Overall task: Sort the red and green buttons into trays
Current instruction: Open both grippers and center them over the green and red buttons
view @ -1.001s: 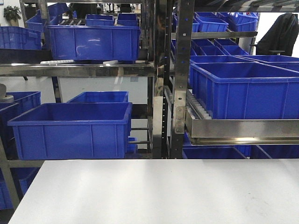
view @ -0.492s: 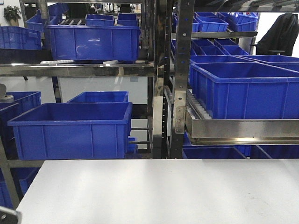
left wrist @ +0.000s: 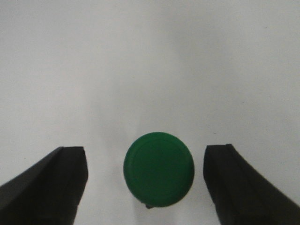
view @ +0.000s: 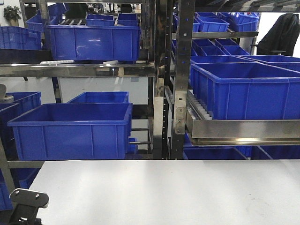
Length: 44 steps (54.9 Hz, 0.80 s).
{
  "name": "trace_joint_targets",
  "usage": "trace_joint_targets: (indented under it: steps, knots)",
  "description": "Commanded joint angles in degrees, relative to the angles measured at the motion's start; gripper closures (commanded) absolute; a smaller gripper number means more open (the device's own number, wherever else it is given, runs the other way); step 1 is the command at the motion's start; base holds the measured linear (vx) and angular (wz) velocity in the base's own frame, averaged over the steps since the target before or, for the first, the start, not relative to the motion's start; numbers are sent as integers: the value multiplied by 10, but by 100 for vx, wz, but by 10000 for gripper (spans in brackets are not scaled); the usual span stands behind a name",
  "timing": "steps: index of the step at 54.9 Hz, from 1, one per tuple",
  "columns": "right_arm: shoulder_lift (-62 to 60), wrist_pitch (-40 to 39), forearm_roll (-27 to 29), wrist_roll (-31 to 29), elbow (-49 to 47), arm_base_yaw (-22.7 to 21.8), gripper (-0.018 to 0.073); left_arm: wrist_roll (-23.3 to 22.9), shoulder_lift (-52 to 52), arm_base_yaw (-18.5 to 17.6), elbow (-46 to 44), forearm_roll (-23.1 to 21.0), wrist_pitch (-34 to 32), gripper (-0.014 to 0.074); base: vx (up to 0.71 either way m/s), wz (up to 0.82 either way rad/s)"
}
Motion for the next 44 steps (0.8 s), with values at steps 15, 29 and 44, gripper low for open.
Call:
trace_joint_targets:
  steps: [15,29,44]
  knots:
    - [3,-37,-15,-2,-19,-4,41,-8,16,-2,-17,-4,-37,6,0,0]
    - [3,-20,-7,0,-19,-4,41,-8,49,-2,-17,-4,-53,8,0,0]
    - [3,12,9,23,-19,-4,41,-9,80,-2,-17,-4,-80,10,0,0]
